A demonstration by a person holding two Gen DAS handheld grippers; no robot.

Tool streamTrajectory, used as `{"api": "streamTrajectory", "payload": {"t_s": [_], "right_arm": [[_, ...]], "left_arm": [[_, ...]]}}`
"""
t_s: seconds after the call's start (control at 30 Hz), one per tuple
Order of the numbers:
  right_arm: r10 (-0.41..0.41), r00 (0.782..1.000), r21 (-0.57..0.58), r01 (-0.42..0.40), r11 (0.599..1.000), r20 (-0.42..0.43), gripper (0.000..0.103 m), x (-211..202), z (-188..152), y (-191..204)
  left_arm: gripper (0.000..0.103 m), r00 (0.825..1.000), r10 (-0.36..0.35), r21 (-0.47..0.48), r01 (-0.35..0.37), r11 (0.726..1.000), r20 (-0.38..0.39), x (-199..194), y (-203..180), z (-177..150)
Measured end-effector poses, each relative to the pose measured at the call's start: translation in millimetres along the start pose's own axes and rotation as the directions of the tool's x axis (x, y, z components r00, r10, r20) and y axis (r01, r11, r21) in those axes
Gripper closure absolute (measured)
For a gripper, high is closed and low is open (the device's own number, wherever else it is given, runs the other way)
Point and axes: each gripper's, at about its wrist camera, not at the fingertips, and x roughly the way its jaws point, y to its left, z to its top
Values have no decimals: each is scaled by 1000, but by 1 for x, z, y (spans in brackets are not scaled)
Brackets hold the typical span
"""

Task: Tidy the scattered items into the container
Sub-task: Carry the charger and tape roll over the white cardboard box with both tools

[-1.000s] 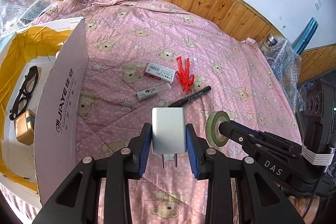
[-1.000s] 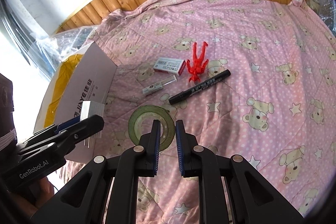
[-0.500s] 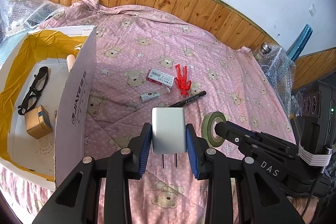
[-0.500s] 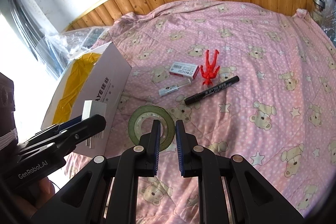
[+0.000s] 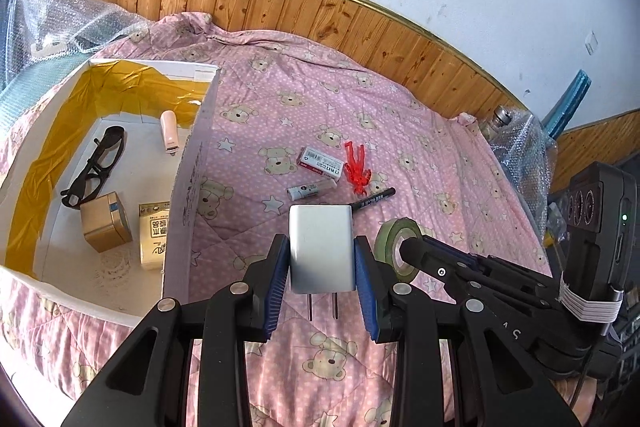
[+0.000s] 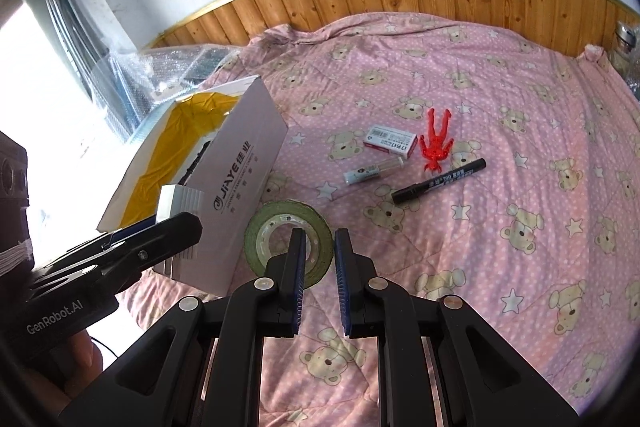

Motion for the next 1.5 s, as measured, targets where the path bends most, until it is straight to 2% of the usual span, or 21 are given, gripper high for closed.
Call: {"api": "streamTrajectory", "payload": {"t_s": [0.6,1.03,1.5], "right_arm": [[38,999,-86,-37,996,12,88,-5,12,51],[73,997,-166,-71,984,10,88,-5,25,97],[101,995,-238,-97,967,5,88,2,36,140]], "left_arm": [[69,997,-6,-52,10,999,72,-39,32,5],[69,992,54,-100,-42,994,116,-60,71,11],[69,987,65,-145,-44,988,145,-79,103,16]]}}
